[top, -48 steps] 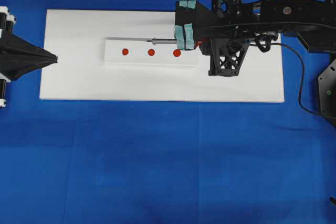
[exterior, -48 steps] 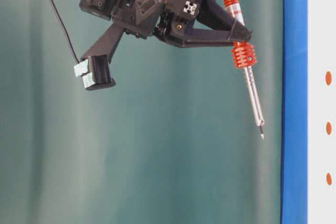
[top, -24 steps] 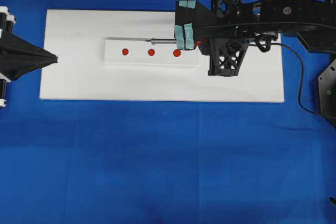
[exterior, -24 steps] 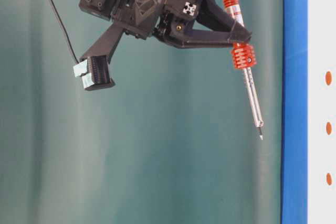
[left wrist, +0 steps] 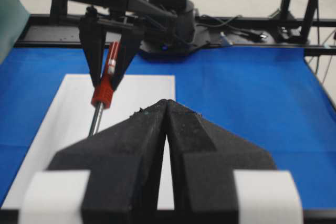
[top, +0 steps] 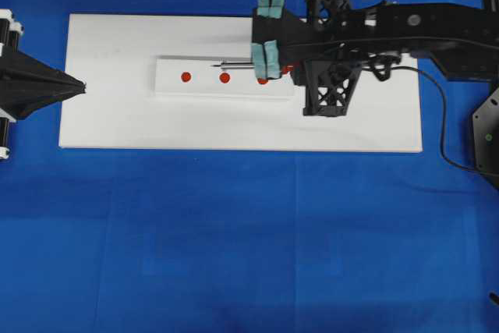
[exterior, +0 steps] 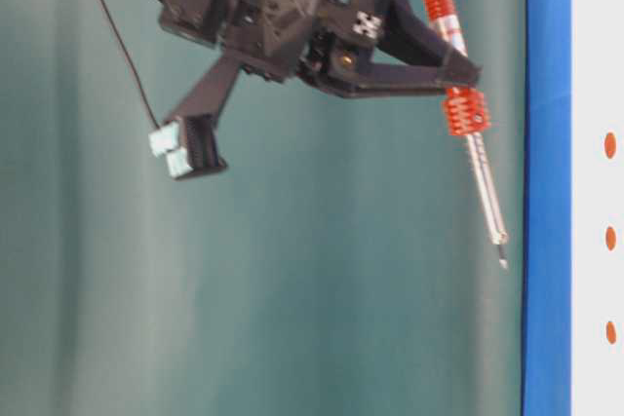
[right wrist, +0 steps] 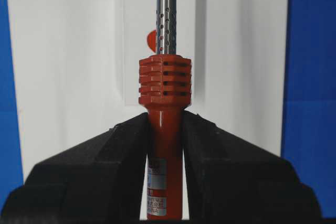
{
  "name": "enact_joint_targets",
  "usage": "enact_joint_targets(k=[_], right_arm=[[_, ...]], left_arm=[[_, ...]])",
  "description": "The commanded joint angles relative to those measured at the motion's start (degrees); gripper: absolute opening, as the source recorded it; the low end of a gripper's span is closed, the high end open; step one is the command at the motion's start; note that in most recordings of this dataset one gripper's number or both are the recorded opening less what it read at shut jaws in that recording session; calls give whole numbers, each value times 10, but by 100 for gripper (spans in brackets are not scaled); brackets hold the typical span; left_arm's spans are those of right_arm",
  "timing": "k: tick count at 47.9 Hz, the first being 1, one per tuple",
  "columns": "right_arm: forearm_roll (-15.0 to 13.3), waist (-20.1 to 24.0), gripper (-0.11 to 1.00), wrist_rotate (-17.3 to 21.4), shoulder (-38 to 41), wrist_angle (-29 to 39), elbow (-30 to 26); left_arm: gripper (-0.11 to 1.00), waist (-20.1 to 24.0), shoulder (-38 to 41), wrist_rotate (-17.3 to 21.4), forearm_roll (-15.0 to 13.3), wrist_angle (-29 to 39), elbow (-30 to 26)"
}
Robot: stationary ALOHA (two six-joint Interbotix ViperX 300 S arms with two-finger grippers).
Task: Touch the tip of the soldering iron to the mark.
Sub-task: 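Lower the iron tip onto the middle red dot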
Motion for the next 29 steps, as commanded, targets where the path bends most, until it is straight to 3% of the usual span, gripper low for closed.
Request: enact_joint_targets(k=[1, 29], right_arm=[[1, 2, 6, -1, 5, -10, -23], [-1, -1, 6, -3, 121, -40, -82]], left_arm=[[0, -1, 3, 0, 1, -5, -6], [0, -1, 3, 0, 1, -4, -6]])
